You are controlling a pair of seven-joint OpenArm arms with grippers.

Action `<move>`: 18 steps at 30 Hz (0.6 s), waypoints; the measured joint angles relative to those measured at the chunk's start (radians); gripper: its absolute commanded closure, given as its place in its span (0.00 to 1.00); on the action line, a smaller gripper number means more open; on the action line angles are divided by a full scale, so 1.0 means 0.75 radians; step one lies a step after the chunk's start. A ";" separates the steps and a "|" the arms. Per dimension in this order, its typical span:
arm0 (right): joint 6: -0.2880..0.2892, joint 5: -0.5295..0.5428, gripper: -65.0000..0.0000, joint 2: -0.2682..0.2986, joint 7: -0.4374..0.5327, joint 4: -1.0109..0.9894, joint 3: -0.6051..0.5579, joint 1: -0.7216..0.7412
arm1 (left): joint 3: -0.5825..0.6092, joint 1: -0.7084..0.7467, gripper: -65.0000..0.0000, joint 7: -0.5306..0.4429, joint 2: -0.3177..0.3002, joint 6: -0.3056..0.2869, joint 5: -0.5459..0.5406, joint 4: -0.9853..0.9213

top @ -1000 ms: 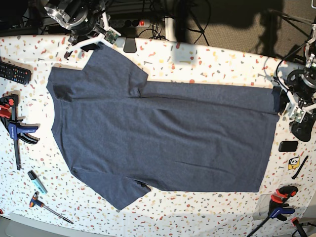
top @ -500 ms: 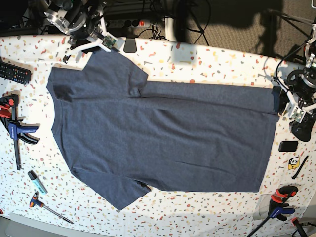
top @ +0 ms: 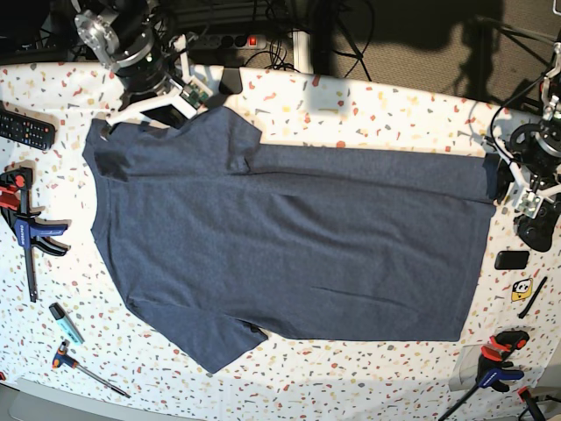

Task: Fold the T-shirt properly
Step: 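Reach the right gripper down onto the shirt body near the sleeve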

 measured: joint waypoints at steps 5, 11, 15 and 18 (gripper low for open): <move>0.001 0.082 1.00 -0.034 0.012 -0.001 0.000 0.114 | 0.000 0.000 0.64 -0.001 0.000 0.000 0.000 0.000; 0.003 0.132 1.00 -0.142 0.052 -0.005 0.000 0.235 | 0.000 0.000 0.64 0.003 0.000 0.000 0.000 0.000; 0.022 0.135 1.00 -0.211 0.107 -0.085 0.000 0.312 | 0.000 0.000 0.64 0.003 0.000 0.000 -0.001 0.000; 0.022 0.174 1.00 -0.270 0.149 -0.194 -0.001 0.374 | 0.000 0.000 0.64 0.003 0.000 0.000 -0.001 0.000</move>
